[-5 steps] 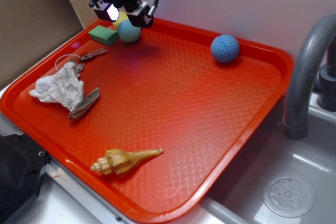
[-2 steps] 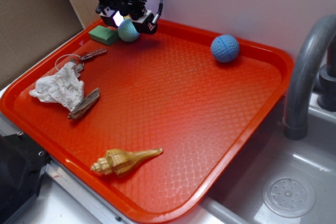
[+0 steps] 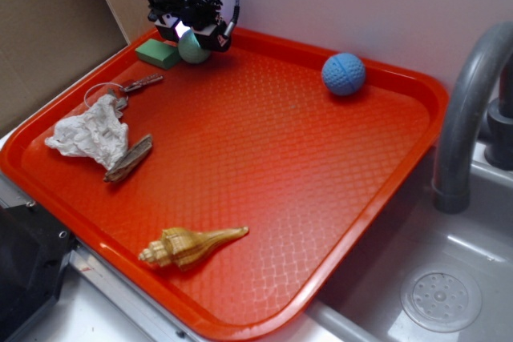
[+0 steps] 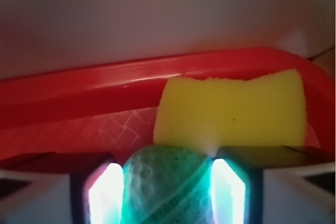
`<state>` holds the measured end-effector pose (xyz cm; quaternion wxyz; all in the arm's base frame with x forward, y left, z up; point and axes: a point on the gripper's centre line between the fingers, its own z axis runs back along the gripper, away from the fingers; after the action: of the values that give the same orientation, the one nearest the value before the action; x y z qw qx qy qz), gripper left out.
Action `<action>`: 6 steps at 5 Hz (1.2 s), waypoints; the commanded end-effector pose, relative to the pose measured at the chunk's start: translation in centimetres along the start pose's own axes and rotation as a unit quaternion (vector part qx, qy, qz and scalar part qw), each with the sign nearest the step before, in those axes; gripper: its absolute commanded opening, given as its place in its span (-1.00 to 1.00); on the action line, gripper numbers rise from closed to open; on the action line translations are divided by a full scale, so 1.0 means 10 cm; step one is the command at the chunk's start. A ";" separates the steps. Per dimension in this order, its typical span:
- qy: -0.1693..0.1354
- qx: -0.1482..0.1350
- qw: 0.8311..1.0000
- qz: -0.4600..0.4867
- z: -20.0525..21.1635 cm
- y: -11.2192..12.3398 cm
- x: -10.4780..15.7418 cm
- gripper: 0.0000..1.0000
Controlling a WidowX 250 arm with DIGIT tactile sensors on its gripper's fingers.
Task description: Grab the green ball.
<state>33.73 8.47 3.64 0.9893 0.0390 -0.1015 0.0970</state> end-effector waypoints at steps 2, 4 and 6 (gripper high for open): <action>-0.030 0.016 0.999 -0.006 0.06 -0.06 0.03 -1.00; 0.064 -0.030 0.997 -0.007 0.93 -0.19 -0.39 -1.00; 0.024 -0.126 0.991 0.026 2.02 -0.07 -0.82 -1.00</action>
<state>21.99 3.52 20.12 0.9877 -0.0983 -0.0559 0.1084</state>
